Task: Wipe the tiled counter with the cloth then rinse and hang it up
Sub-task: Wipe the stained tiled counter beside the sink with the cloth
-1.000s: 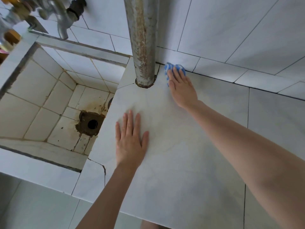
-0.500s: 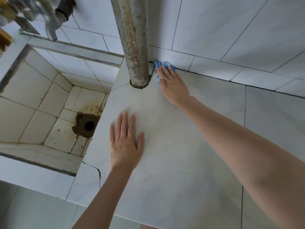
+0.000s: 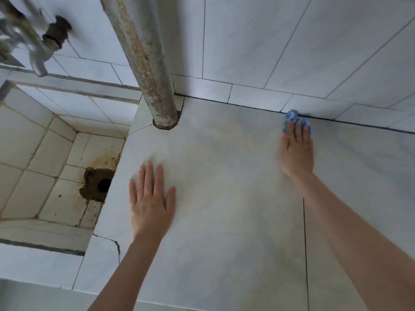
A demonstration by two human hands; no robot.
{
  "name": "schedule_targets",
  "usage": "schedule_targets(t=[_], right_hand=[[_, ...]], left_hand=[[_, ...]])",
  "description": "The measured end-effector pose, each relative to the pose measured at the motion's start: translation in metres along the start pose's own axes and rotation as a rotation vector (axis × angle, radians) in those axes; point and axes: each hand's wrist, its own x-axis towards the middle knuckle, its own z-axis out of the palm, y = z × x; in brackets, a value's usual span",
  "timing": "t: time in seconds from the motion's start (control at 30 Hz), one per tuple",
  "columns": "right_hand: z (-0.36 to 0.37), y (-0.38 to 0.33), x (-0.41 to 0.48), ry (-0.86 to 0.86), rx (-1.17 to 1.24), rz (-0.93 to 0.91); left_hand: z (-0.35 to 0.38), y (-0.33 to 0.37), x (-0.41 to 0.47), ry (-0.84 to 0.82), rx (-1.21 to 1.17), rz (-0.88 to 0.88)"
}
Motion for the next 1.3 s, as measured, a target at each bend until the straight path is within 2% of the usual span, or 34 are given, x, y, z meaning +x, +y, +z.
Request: schedule_targets(t=[0.1,0.17,0.3,0.4,0.5,0.57,0.6,0.67,0.8,0.87,0.97,1.1,1.2,1.3], right_hand=[[-0.003,0.010,-0.008,0.009,0.044,0.125],[0.004,-0.010,-0.009,0.042,0.051,0.060],[0.029,-0.071,-0.041,-0.006,0.016,-0.346],[0.036,-0.104,-0.096,-0.079,0.090,-0.617],[0.030,-0.096,-0.132,-0.130,0.092,-0.811],[0.025,-0.070,-0.113,-0.069,0.029,-0.896],[0.023,-0.054,-0.097,-0.019,-0.002,-0.895],[0.018,-0.020,-0.058,0.053,-0.064,-0.754],[-0.003,0.009,-0.006,-0.033,-0.123,-0.266],[-0.001,-0.013,0.004,-0.039,-0.095,-0.257],[0.010,-0.069,0.009,-0.101,-0.086,-0.431],[0.027,-0.122,-0.035,-0.158,-0.012,-0.844],[0.028,-0.112,-0.083,-0.222,0.026,-1.092],[0.019,-0.085,-0.090,-0.310,0.033,-1.227]], left_hand=[[0.000,0.001,0.000,0.011,-0.013,-0.001],[0.000,0.002,0.000,0.011,-0.008,-0.003],[0.000,0.002,0.000,0.013,-0.004,-0.003],[0.001,0.001,0.001,0.018,-0.014,-0.005],[0.001,0.001,0.001,0.017,-0.016,-0.008],[0.000,0.001,0.001,0.016,-0.014,-0.007],[0.001,0.000,0.000,0.016,-0.009,-0.005],[0.001,0.001,0.000,0.018,-0.008,-0.003],[0.002,0.002,0.001,0.025,-0.018,-0.010],[0.002,0.002,0.001,0.023,-0.006,-0.012],[0.001,0.003,0.001,0.021,-0.002,-0.009],[0.000,0.002,0.001,0.037,-0.049,-0.014],[0.001,0.001,0.002,0.055,-0.092,-0.023],[0.002,0.001,0.002,0.052,-0.085,-0.016]])
